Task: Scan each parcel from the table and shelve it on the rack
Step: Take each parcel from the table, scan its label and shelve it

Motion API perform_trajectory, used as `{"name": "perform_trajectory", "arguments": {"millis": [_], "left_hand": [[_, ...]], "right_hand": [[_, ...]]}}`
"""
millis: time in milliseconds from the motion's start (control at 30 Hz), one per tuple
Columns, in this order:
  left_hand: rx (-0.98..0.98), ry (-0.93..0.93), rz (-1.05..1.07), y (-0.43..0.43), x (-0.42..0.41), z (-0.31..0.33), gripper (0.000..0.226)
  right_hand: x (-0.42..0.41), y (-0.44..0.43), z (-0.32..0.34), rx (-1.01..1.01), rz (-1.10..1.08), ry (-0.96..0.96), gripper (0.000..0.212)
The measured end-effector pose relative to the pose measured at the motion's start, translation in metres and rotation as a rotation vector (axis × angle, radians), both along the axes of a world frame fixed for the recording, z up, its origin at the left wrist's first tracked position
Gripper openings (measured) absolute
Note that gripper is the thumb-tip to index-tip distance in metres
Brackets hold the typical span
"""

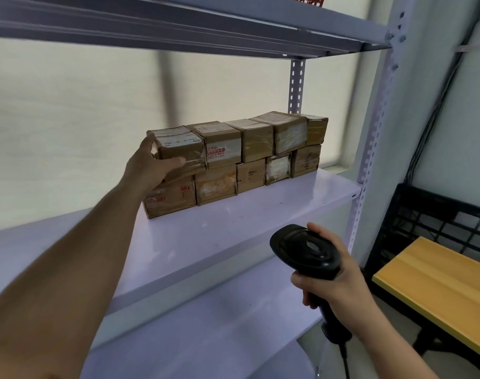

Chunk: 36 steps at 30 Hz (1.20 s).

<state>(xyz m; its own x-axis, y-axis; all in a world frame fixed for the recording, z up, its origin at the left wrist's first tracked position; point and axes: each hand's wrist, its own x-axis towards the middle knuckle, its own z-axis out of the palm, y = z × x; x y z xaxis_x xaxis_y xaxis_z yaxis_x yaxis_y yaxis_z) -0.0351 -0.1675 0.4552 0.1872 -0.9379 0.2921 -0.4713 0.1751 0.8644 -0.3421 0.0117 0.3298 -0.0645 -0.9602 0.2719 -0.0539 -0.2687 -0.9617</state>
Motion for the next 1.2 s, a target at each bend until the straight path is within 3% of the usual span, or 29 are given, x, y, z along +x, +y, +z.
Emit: {"name": "perform_trajectory", "arguments": {"millis": [100,433,733,1000,1200], "left_hand": [[-0.051,-0.088,0.066,-0.005,-0.004,-0.005,0.085],[-0.122,-0.134,0.119,0.015,-0.020,-0.006,0.083],[-0.365,-0.301,0.271,0.057,-0.055,-0.016,0.075],[-0.467,-0.382,0.086,0.100,-0.144,-0.058,0.058],[-0.433,-0.422,-0.113,0.129,-0.229,-0.108,0.057]], "right_hand": [[-0.001,0.001,-0.001,-0.005,-0.002,-0.008,0.085],[-0.011,0.006,0.001,-0.034,0.004,0.014,0.084],[-0.034,0.018,0.007,-0.057,0.053,0.022,0.083],[-0.078,0.035,0.012,-0.074,0.040,-0.022,0.077],[-0.126,0.056,0.001,-0.102,-0.031,-0.051,0.081]]}}
